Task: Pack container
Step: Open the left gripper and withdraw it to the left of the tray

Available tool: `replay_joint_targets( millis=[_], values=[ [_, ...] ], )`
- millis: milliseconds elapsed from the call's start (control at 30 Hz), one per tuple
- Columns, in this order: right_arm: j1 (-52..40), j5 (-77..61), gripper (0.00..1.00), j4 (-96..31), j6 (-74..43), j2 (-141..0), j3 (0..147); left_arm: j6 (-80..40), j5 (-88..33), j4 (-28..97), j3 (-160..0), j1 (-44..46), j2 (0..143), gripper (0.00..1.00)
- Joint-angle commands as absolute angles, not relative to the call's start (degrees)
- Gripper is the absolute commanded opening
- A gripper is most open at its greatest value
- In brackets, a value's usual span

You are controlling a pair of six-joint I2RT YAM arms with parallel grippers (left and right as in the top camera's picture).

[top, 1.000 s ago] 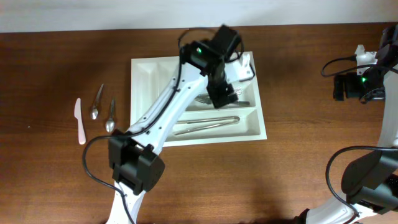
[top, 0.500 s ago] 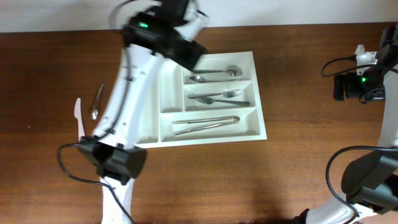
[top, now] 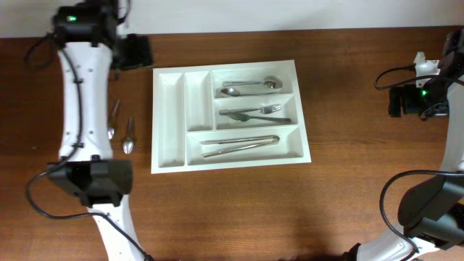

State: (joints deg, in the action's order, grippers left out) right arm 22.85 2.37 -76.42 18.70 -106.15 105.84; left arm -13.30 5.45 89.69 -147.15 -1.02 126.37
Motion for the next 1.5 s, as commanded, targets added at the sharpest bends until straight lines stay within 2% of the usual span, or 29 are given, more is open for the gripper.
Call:
replay_joint_targets(
  millis=[0,167,367,833,1000,1167,1467],
  values=[
    [22.9,2.8,0.99,-76.4,19.1,-106.2,105.7,-20.3,6.2,91.9,-147.0,-5.4,129.6,0.99],
    [22.9,2.8,0.99,-76.4,19.1,-106.2,105.7,-18.5,7.6,91.8,-146.7,-7.7,132.3,0.99],
    [22.9,2.8,0.99,-76.4,19.1,-106.2,105.7,-10.3,8.3,88.8,-146.3,-8.4,137.8,0.99],
    [22.9,2.8,0.99,-76.4,19.1,-106.2,105.7,-17.4,8.2,90.6,-146.3,-8.5,146.1,0.99],
    [22.9,2.8,0.99,-76.4,19.1,-106.2,105.7,-21.6,8.2,96.7,-146.3,-9.8,145.9,0.99],
    [22.9,2.8,0.99,-76.4,19.1,-106.2,105.7,-19.7,6.0,96.7,-146.2,-11.2,144.0,0.99],
    [22.9,2.8,0.99,-76.4,19.0,-106.2,105.7,-16.0,5.2,96.7,-143.9,-11.4,128.9,0.99]
  ],
)
